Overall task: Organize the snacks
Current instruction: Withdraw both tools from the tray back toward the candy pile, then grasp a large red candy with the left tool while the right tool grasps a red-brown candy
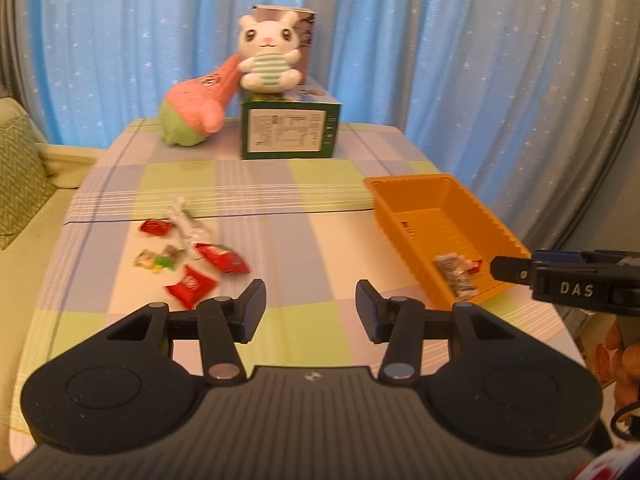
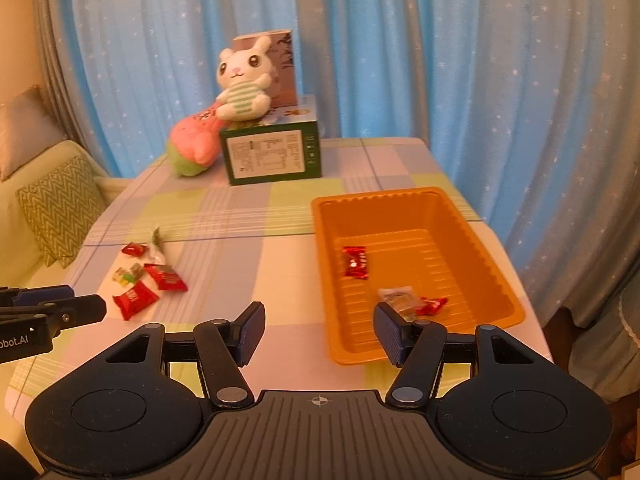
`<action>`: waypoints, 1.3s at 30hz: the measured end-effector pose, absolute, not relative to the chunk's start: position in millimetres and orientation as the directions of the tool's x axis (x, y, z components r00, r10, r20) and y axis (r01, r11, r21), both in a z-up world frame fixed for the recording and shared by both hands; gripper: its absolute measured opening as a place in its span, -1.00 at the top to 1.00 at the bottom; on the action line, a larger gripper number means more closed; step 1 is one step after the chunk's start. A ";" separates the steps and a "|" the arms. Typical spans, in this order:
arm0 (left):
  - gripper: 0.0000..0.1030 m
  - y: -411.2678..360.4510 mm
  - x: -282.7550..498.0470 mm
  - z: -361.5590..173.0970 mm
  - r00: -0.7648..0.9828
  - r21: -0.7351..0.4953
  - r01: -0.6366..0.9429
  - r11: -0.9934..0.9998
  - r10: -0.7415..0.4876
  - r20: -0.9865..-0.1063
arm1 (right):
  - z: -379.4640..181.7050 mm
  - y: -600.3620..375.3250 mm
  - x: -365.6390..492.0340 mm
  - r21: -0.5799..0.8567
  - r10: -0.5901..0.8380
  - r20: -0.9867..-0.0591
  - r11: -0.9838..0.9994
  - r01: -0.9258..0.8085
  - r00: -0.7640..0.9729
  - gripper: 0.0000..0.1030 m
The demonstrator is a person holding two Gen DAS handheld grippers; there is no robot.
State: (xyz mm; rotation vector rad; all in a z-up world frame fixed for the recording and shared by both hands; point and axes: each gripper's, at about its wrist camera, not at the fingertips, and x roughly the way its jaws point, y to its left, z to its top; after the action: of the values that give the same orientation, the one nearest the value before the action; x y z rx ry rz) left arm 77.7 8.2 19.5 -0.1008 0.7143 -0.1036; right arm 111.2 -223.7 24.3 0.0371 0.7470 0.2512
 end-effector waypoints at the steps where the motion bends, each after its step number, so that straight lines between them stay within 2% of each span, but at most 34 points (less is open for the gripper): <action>1: 0.12 13.8 75.7 18.3 0.750 -0.125 0.051 0.991 -0.121 -0.650 | 23.3 -219.8 111.0 0.126 0.247 -0.668 0.967 -0.220 0.702 -0.17; 15: 0.12 78.8 61.5 -1.5 0.733 -0.106 -0.055 0.993 -0.031 -0.680 | 5.1 -174.1 111.2 0.160 0.326 -0.683 0.940 -0.301 0.654 -0.17; 39: 0.12 95.7 117.8 -49.0 0.700 -0.002 0.067 0.998 -0.049 -0.713 | -41.0 -130.7 164.3 0.220 0.395 -0.704 0.911 -0.348 0.590 -0.17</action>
State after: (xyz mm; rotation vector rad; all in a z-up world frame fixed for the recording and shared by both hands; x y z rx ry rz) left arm 117.8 95.7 -49.0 0.0250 0.7930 -0.0646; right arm 164.3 -130.7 -41.0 0.0614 0.8341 0.4329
